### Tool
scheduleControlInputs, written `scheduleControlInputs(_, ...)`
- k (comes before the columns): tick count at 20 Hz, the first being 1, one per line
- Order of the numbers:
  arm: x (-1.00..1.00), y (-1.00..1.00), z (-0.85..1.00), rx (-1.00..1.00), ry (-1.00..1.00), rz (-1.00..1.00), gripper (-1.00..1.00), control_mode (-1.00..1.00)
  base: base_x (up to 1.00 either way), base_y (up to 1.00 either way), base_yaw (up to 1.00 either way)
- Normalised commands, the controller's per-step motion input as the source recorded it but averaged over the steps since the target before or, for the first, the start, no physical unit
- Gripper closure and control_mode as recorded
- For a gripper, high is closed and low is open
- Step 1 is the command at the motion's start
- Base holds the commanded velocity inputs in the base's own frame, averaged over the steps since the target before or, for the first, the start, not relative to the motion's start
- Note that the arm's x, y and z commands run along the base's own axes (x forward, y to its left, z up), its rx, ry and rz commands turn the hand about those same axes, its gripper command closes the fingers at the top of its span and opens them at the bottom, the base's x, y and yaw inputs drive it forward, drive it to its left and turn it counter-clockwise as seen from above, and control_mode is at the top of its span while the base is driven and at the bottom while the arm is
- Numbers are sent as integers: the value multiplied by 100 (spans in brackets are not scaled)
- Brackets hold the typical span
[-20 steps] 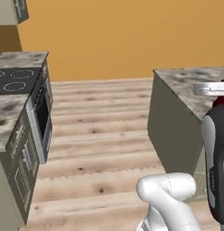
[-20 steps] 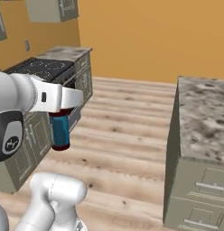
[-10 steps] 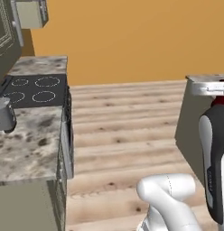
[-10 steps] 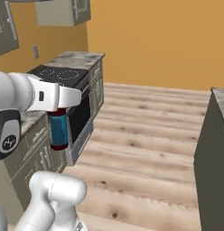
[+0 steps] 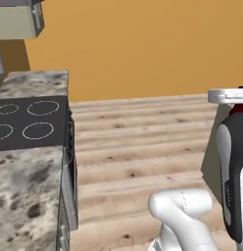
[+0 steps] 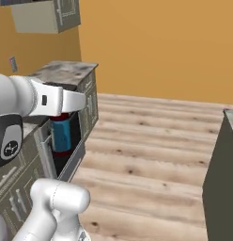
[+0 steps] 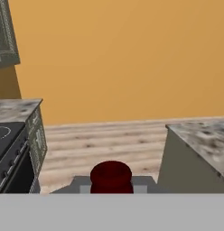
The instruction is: Get the candle and the beer from the cabinet and move them to the dining counter.
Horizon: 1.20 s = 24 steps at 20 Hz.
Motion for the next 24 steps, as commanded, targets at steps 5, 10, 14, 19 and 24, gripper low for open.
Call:
scheduleControlInputs(5,0,0,0,0,0,0,100,100,100,-1,-1)
scheduleControlInputs(10,0,0,0,0,0,0,100,100,100,0,0)
scheduleControlInputs(14,0,0,0,0,0,0,100,100,100,0,-1)
scheduleControlInputs(19,0,0,0,0,0,0,100,100,100,0,-2)
scheduleControlInputs(24,0,0,0,0,0,0,100,100,100,0,-7)
